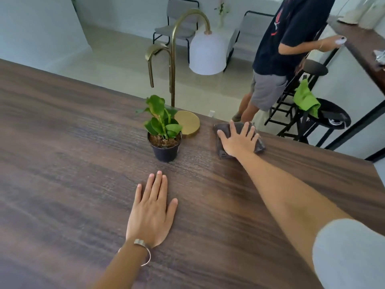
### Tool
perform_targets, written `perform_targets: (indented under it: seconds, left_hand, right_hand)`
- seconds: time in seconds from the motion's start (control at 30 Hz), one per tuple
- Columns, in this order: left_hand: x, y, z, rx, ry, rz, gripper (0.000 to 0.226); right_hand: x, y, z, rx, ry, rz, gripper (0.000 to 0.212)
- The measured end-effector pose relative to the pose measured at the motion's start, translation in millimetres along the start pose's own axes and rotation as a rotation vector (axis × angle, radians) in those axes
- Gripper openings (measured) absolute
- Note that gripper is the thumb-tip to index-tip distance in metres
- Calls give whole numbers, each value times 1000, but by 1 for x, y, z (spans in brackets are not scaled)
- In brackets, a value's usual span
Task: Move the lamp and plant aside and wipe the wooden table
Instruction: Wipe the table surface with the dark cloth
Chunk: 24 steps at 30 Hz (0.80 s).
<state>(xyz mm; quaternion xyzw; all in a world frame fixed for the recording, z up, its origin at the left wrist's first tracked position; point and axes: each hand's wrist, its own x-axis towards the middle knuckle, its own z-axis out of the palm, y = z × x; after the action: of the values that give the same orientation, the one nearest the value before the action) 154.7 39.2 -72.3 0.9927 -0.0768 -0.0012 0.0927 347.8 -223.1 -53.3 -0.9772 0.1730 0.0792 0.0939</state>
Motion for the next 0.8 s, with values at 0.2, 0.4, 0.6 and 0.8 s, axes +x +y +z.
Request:
perform_targets:
  seconds: [0.2, 0.4, 0.6, 0.8]
  left_hand:
    - [-1, -4, 3, -10, 5, -40, 68]
    - [-1, 0, 0, -32, -18, -39, 66]
    - [0, 1, 1, -5, 0, -40, 69]
    - [0, -2, 1, -8, -15, -35, 70]
  right_hand:
    - [-104, -16, 35, -46, 1, -387, 72]
    - [-200, 41, 56, -20, 12, -666, 66]
    - [4, -10, 16, -61, 42, -302, 73]
    - [-15, -13, 14, -67, -10, -501, 82]
